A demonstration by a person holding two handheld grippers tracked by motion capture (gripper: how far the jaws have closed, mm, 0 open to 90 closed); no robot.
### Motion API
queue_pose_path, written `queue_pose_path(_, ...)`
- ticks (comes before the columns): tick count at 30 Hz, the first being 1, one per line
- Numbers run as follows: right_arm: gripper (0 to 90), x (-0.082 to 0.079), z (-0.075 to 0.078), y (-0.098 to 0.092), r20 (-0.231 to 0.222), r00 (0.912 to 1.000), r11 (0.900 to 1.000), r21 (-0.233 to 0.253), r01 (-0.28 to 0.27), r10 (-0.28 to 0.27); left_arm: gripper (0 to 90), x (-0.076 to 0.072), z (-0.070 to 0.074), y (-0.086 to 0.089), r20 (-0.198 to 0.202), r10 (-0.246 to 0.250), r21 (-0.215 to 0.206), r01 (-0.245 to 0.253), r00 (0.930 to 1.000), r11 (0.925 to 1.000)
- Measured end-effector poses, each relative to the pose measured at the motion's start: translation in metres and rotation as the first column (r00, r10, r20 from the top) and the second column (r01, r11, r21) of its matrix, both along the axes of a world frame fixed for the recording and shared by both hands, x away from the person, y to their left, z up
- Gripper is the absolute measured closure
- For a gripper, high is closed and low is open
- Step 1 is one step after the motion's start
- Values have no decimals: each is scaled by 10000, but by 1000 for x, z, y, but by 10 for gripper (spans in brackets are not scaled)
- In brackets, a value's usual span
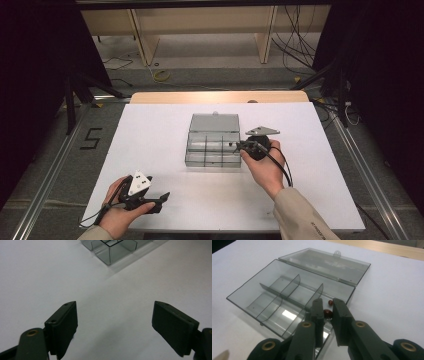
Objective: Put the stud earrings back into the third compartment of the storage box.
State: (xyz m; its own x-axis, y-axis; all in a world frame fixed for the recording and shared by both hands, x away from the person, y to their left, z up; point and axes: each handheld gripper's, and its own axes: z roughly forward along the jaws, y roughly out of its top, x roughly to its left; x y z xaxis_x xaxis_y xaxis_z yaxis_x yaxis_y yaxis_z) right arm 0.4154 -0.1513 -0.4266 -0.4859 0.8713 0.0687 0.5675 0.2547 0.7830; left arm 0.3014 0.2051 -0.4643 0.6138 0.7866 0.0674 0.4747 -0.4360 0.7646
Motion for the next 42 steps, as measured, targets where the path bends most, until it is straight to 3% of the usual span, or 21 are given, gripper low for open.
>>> queue_pose_path(16, 803, 24, -5, 6, 4, 10000, 10000, -64, -2, 2, 202, 0, 0, 0, -23, -3, 30, 3, 10000, 10000)
queue_pose_path(22, 803, 33, -8, 9, 141, 9990, 9991, -84, -416, 417, 202, 0, 0, 0, -18, -17, 28, 17, 10000, 10000)
queue_pose_path(42, 801, 48, -20, 20, 78, 9971, 9958, -526, -753, 758, 202, 0, 0, 1, -26, -13, 13, 13, 10000, 10000)
